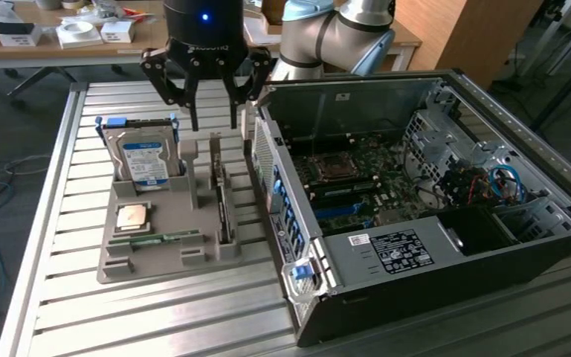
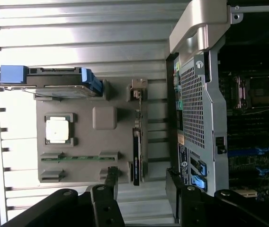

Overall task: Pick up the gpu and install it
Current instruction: 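Pick up the gpu and move the gpu toward the slot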

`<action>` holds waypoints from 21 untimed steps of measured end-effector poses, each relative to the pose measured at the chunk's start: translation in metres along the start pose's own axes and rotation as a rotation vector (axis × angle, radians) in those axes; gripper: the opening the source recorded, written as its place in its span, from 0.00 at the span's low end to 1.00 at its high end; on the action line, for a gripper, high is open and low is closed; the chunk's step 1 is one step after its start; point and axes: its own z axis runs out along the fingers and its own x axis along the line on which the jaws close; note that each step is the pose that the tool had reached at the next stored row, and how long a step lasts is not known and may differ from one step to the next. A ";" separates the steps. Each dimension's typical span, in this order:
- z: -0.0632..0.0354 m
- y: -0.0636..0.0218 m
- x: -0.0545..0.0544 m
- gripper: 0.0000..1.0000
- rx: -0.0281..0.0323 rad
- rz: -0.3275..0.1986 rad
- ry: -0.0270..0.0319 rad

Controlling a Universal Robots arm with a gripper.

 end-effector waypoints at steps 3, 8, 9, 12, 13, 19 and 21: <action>0.0032 -0.0001 0.000 0.53 0.0000 0.000 0.0000; 0.0093 -0.0004 0.000 0.53 0.0000 0.000 0.0000; 0.0105 -0.0005 0.000 0.53 0.0000 0.000 -0.0001; 0.0138 -0.0006 0.000 0.53 -0.0001 0.000 -0.0001; 0.0149 -0.0007 0.000 0.53 0.0000 0.000 0.0000; 0.0218 -0.0010 0.001 0.53 0.0000 0.000 0.0000; 0.0244 -0.0011 0.001 0.53 0.0000 0.000 -0.0001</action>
